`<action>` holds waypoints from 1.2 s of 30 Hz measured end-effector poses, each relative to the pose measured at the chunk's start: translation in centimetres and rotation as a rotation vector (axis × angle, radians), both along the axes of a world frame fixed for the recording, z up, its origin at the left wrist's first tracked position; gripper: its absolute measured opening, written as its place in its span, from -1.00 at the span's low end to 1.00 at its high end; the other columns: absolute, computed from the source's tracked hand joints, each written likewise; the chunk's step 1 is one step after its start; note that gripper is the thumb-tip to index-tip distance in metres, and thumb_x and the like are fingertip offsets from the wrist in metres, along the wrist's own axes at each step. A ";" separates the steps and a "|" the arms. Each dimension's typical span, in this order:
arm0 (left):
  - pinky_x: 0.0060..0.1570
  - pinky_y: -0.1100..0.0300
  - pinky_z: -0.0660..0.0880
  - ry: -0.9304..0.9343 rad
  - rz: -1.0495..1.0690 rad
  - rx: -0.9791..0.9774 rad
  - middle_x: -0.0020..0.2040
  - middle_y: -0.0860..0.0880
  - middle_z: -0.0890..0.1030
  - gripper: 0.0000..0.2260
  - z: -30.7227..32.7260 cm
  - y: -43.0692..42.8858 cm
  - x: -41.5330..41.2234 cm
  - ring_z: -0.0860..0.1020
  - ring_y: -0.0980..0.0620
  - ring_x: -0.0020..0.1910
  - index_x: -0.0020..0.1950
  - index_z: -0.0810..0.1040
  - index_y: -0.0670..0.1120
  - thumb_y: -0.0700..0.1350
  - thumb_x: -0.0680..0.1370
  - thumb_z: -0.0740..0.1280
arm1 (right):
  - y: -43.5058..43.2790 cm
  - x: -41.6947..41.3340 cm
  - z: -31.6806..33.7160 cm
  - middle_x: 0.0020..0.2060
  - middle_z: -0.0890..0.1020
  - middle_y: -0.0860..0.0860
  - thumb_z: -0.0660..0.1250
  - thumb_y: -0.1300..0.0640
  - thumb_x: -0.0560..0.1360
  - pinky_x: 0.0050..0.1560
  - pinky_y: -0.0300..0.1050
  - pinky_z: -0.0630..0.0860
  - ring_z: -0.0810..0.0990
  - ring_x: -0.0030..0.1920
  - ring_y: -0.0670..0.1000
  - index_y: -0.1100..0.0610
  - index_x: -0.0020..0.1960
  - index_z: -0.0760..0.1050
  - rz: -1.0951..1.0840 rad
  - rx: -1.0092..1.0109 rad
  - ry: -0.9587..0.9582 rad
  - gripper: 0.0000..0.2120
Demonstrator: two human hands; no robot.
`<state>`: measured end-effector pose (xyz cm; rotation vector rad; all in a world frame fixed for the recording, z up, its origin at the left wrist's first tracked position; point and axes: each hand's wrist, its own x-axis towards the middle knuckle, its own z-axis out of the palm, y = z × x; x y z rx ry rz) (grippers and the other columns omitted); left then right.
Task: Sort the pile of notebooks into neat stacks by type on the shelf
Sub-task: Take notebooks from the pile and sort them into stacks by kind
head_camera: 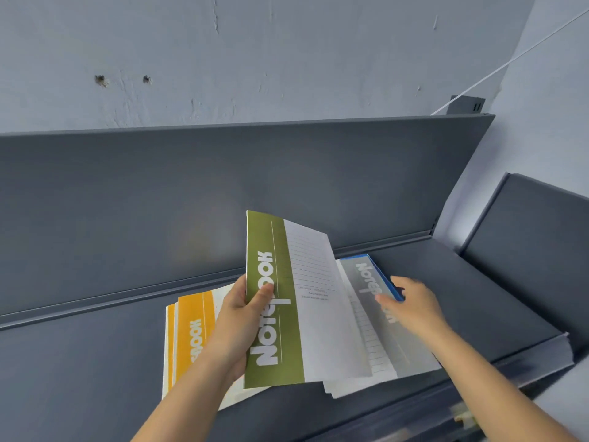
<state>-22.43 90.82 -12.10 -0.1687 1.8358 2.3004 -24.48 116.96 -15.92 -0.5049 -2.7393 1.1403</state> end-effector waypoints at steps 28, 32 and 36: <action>-0.09 0.14 0.51 0.471 -0.425 -1.731 0.08 -0.04 0.59 -0.81 -5.3 6.5 -2.9 0.61 -0.04 0.02 0.18 0.51 -0.09 -0.07 0.65 0.19 | -0.5 0.1 -1.4 0.30 0.32 0.04 0.23 0.08 0.56 0.18 -0.10 0.41 0.30 0.28 0.06 0.09 0.36 0.31 0.131 0.579 -0.183 -0.62; -0.12 0.09 0.46 0.645 -0.448 -1.820 0.12 -0.06 0.50 -0.81 -4.2 3.8 -2.0 0.53 -0.07 0.09 0.22 0.49 -0.07 -0.14 0.63 0.19 | -4.6 0.3 -1.3 0.43 0.26 -0.04 0.23 0.15 0.58 0.37 -0.16 0.29 0.25 0.41 -0.01 0.08 0.50 0.19 0.345 0.503 -0.060 -0.49; 0.10 0.04 0.50 0.627 -0.505 -1.751 0.25 -0.02 0.42 -0.68 -2.6 -2.5 0.5 0.39 -0.02 0.27 0.40 0.40 0.02 0.01 0.66 0.10 | -9.8 0.0 -0.8 0.39 0.32 -0.08 0.20 0.15 0.59 0.35 -0.22 0.29 0.31 0.38 -0.06 0.05 0.47 0.26 0.505 0.407 0.016 -0.55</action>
